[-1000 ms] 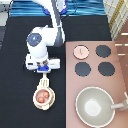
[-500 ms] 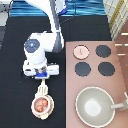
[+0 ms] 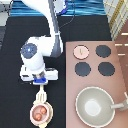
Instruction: Take the lid off the pot, put the pot on the plate, and use the tool to push the pot to the front of the table.
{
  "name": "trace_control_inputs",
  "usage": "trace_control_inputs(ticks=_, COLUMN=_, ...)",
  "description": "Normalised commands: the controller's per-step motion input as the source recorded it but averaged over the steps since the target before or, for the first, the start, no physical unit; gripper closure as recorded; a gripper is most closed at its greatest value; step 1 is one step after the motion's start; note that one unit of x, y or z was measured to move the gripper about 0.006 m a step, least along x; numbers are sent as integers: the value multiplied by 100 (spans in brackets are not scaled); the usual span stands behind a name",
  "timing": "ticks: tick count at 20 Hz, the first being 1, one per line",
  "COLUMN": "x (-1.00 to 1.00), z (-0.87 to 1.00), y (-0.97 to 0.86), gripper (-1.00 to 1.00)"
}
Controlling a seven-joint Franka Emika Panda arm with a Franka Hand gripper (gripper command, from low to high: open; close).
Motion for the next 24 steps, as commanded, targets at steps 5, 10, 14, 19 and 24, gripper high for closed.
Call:
trace_control_inputs(ticks=5, x=-71, z=70, y=25, gripper=100)
trace_control_inputs(ticks=10, x=-89, z=71, y=26, gripper=100)
trace_control_inputs(ticks=14, x=-100, z=70, y=31, gripper=100)
trace_control_inputs(ticks=19, x=-100, z=59, y=26, gripper=100)
trace_control_inputs(ticks=24, x=-100, z=10, y=25, gripper=100)
